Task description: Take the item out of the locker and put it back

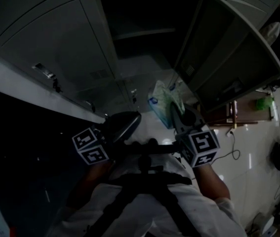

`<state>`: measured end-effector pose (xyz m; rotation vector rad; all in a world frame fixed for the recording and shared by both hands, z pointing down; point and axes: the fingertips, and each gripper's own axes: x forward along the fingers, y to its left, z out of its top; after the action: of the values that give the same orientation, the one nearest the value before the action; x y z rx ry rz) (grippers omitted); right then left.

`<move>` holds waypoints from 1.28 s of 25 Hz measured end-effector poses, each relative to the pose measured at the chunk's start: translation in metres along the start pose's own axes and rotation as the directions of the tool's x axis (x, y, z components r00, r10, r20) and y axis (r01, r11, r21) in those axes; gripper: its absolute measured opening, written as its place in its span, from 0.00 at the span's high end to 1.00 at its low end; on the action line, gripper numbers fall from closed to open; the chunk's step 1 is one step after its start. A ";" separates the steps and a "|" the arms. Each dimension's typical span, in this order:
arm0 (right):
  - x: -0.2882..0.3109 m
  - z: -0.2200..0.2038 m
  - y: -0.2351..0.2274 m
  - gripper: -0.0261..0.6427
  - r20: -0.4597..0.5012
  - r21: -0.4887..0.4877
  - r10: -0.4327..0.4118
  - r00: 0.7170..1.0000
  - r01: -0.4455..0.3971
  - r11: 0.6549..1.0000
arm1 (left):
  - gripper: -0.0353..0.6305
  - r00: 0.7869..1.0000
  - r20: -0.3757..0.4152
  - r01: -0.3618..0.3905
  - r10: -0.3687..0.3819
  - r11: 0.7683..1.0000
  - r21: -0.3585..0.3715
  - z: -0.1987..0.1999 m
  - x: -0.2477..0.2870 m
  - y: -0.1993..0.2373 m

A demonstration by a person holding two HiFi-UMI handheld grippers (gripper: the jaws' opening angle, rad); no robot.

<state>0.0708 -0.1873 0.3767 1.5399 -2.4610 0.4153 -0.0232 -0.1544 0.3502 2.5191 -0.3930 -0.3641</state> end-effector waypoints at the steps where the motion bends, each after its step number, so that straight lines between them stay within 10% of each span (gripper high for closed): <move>1: 0.001 0.001 -0.001 0.94 0.001 -0.001 -0.002 1.000 0.002 1.000 | 0.96 1.000 0.001 0.001 -0.001 1.000 -0.001 0.001 0.000 0.001; 32: 0.083 0.160 -0.038 0.94 0.207 -0.258 -0.056 0.977 0.109 0.960 | 0.96 0.999 0.024 -0.034 0.030 0.978 0.208 0.096 0.071 0.043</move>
<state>0.0644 -0.3277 0.2580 1.6268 -2.4575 -0.0901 0.0007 -0.2603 0.2844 2.7105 -0.5025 -0.3528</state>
